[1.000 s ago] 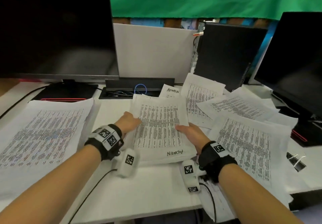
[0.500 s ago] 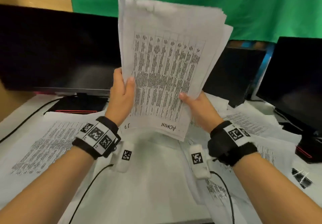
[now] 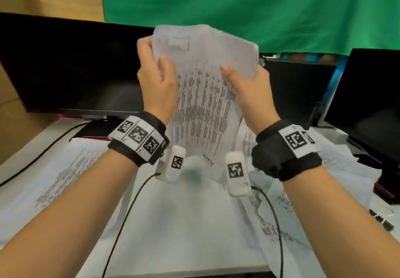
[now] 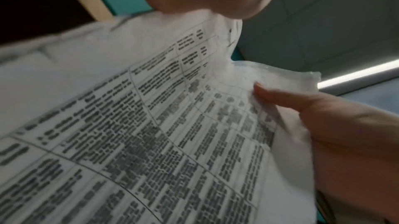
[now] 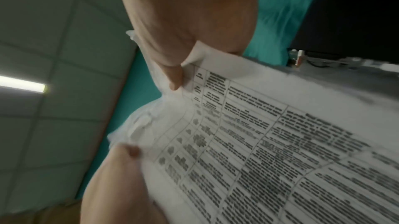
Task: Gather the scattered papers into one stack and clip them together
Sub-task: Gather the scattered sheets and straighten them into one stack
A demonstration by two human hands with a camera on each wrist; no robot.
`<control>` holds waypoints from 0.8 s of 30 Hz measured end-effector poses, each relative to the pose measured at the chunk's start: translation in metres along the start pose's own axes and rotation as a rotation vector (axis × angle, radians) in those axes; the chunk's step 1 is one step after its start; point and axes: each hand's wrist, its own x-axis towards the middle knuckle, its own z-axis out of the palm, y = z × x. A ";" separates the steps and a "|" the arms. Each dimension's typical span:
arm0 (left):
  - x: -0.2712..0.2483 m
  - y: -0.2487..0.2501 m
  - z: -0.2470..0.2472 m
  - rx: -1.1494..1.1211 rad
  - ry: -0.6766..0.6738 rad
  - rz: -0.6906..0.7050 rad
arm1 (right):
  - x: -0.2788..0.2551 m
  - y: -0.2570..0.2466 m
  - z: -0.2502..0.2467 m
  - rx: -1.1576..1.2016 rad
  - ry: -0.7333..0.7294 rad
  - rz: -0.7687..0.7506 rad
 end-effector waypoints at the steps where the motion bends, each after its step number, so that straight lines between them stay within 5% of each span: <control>1: 0.003 -0.003 -0.006 -0.004 0.010 0.002 | 0.004 0.002 -0.005 0.012 -0.018 0.014; 5: -0.025 -0.042 -0.028 0.031 -0.132 -0.334 | -0.013 0.043 -0.026 0.044 -0.072 0.234; 7: -0.038 -0.046 -0.025 0.051 -0.172 -0.366 | -0.020 0.052 -0.018 0.085 -0.002 0.241; 12: -0.016 -0.035 -0.005 -0.010 0.090 -0.423 | 0.006 0.041 -0.006 0.145 0.024 0.169; 17: -0.035 -0.065 -0.020 0.078 -0.303 -0.628 | -0.016 0.091 -0.024 0.077 -0.134 0.416; 21: -0.019 -0.031 0.011 0.060 -0.179 -0.362 | 0.003 0.066 0.005 0.040 0.021 0.243; 24: 0.003 -0.001 0.017 0.065 -0.039 -0.171 | 0.023 0.020 0.013 0.126 -0.042 0.063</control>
